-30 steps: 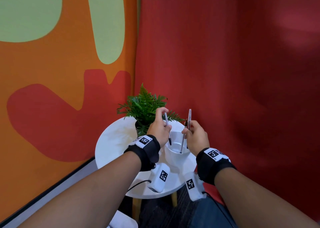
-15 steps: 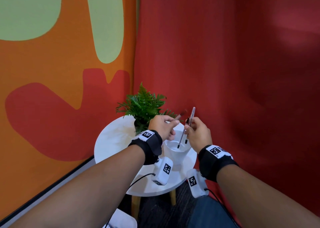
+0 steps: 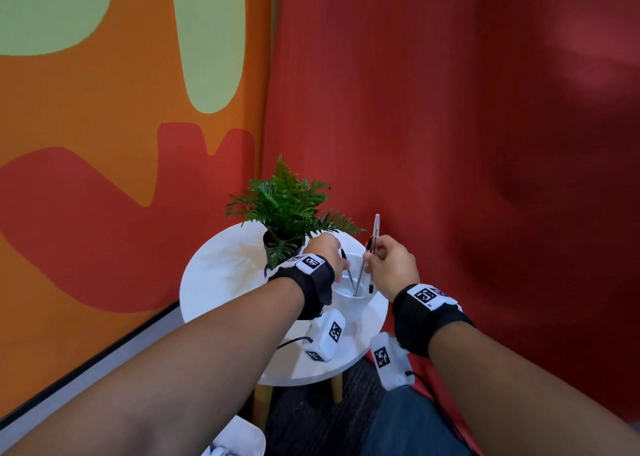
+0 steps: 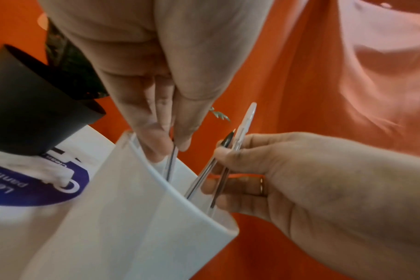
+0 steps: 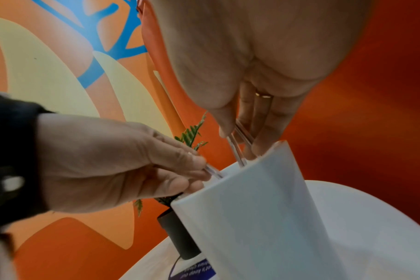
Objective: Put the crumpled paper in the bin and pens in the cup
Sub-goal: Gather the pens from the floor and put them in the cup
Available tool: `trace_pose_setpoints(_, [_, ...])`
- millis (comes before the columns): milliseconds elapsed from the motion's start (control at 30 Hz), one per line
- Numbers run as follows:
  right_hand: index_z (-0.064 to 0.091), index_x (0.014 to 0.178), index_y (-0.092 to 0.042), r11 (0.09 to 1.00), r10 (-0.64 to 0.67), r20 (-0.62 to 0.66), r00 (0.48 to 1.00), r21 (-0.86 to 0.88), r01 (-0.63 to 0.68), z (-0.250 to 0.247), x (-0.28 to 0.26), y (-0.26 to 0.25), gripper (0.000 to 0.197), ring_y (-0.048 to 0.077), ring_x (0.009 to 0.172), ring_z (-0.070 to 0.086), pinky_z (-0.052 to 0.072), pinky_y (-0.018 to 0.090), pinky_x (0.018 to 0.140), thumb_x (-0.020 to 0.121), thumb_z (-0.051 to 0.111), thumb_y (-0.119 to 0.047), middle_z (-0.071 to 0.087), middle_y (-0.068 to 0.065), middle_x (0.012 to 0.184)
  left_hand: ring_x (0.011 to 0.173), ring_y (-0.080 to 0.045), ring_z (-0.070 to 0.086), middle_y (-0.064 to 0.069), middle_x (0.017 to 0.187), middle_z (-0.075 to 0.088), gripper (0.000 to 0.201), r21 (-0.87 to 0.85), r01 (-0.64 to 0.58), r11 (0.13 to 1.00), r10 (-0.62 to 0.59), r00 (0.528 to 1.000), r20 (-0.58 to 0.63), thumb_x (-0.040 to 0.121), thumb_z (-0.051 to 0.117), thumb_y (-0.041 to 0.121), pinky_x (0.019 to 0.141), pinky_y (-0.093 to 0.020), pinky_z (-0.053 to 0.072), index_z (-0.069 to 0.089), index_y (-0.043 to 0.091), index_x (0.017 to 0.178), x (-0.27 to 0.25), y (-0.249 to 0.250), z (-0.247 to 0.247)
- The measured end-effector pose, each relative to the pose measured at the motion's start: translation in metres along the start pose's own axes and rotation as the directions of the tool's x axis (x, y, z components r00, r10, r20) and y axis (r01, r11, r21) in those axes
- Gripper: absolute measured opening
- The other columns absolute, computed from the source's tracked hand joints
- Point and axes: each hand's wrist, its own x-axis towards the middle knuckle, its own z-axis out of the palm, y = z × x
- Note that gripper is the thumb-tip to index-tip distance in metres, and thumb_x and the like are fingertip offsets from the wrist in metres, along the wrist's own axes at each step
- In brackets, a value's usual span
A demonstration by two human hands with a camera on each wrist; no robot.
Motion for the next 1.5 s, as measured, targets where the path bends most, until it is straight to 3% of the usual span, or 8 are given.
trace_pose_setpoints(133, [0.062,0.087,-0.023,0.997,0.058,0.056,0.997,-0.052,-0.055,0.011,0.006,-0.003,0.009,0.025,0.073,0.069,0.059,0.042,0.071,0.087,0.063,-0.014,0.068,0.005,0.079,0.086,-0.026,0.07,-0.016,0.108,0.069,0.04,-0.093,-0.042,0.995,0.039,0.999,-0.034,0.081,0.064,0.005,0.077,-0.037,0.06,0.059,0.008,0.121,0.006,-0.018,-0.009])
trace_pose_setpoints(300, [0.061,0.082,-0.027,0.992,0.076,0.112,0.991,-0.113,-0.063,0.022,0.007,-0.008,0.013,0.025,0.072,0.07,0.059,0.043,0.07,0.085,0.066,-0.016,0.069,0.006,0.079,0.072,-0.026,0.069,-0.014,0.084,0.073,0.034,-0.222,-0.046,0.974,0.037,0.998,-0.045,0.082,0.061,-0.004,0.077,-0.036,0.059,0.063,0.009,0.113,0.006,-0.026,-0.011])
trace_pose_setpoints(433, [0.066,0.089,-0.026,0.984,0.104,0.148,0.984,-0.159,-0.08,0.028,0.004,-0.011,0.01,0.026,0.076,0.069,0.059,0.038,0.071,0.086,0.066,-0.017,0.071,0.007,0.086,0.058,-0.019,0.058,-0.013,0.088,0.069,0.035,-0.256,-0.051,0.965,0.025,0.994,-0.104,0.086,0.056,-0.008,0.054,-0.021,0.052,0.064,0.012,0.114,0.004,-0.021,-0.014])
trace_pose_setpoints(567, [0.069,0.091,-0.026,0.987,0.106,0.129,0.986,-0.134,-0.089,0.031,0.006,-0.008,0.012,0.027,0.076,0.069,0.06,0.041,0.073,0.084,0.065,-0.017,0.071,0.009,0.087,0.091,-0.028,0.067,-0.005,0.123,0.06,0.051,-0.149,-0.121,0.981,0.108,0.99,-0.091,0.086,0.064,-0.002,0.085,-0.036,0.055,0.055,0.022,0.131,0.0,-0.018,-0.02])
trace_pose_setpoints(967, [0.06,0.111,-0.034,0.945,0.12,0.082,0.989,-0.315,-0.088,0.029,0.0,-0.009,0.036,0.027,0.087,0.064,0.051,0.032,0.068,0.077,0.071,-0.04,0.069,0.002,0.096,0.097,-0.018,0.057,0.001,0.109,0.059,0.022,-0.047,-0.291,0.956,0.281,0.947,-0.158,0.086,0.058,0.007,0.083,-0.028,0.046,0.064,0.026,0.098,-0.034,-0.016,-0.01])
trace_pose_setpoints(1200, [0.056,0.13,-0.025,0.957,-0.04,0.063,0.997,-0.283,0.057,0.024,-0.019,0.002,0.048,0.036,0.113,0.054,0.046,0.04,0.092,0.083,0.054,-0.014,0.067,0.01,0.113,0.086,-0.013,0.059,0.002,0.098,0.065,0.022,-0.024,-0.389,0.921,0.38,0.91,-0.164,0.083,0.055,0.005,0.086,-0.029,0.048,0.066,0.022,0.092,-0.061,-0.015,0.01])
trace_pose_setpoints(1333, [0.061,0.096,-0.015,0.986,-0.163,-0.268,0.95,-0.001,0.169,0.015,-0.054,0.024,0.032,0.026,0.085,0.055,0.046,0.043,0.08,0.077,0.048,-0.037,0.061,0.003,0.086,0.084,-0.018,0.063,0.0,0.088,0.07,0.019,-0.033,-0.484,0.874,0.478,0.871,-0.109,0.08,0.053,0.005,0.08,-0.03,0.048,0.064,0.019,0.083,-0.105,-0.022,0.036])
trace_pose_setpoints(1500, [0.038,0.084,-0.02,0.995,-0.076,-0.401,0.913,0.028,0.095,0.021,-0.119,0.095,0.015,0.015,0.071,0.041,0.04,0.041,0.068,0.078,0.051,-0.017,0.041,-0.011,0.074,0.068,-0.009,0.057,0.011,0.068,0.061,0.021,-0.057,-0.451,0.891,0.45,0.893,-0.02,0.071,0.049,0.008,0.069,-0.019,0.046,0.065,0.022,0.074,-0.145,-0.062,0.095])
